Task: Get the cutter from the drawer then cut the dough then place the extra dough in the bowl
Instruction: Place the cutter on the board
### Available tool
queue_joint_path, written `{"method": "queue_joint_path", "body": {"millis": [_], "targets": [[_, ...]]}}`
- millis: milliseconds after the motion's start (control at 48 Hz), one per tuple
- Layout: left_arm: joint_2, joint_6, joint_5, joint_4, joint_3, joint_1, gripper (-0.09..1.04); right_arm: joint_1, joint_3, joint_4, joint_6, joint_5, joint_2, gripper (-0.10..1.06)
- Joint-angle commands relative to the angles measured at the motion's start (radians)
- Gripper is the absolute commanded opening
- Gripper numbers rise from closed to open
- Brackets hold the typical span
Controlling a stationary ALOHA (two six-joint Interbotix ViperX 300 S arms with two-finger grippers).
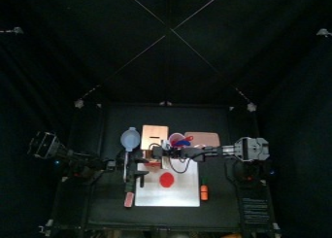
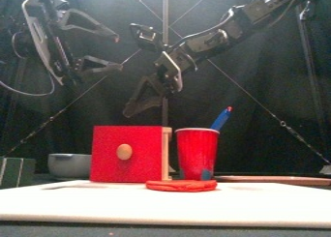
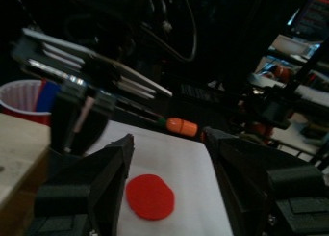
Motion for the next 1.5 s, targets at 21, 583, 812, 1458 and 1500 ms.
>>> {"method": "queue_joint_path", "body": {"millis": [21, 583, 812, 1458, 1500], "targets": [[-0.006, 0.074, -0.015, 0.003, -0.009, 0.003, 0.9, 0.005, -0.023, 0.005, 0.003, 0.061, -0.048, 0.27], [-0.084, 0.189, -0.017, 0.003, 0.06, 0.003, 0.77, -0.003, -0.041, 0.011, 0.003, 0.071, -0.015, 0.64], [-0.169, 0.19, -0.017, 0.008, 0.12, 0.003, 0.77, -0.011, -0.051, 0.011, 0.003, 0.077, 0.006, 0.67], [-0.195, 0.183, -0.012, 0.003, 0.144, 0.003, 0.77, -0.026, -0.064, 0.017, 0.005, 0.112, 0.052, 0.67], [-0.193, 0.183, -0.012, -0.002, 0.146, 0.003, 0.77, -0.028, -0.064, 0.02, 0.005, 0.114, 0.052, 0.67]]}}
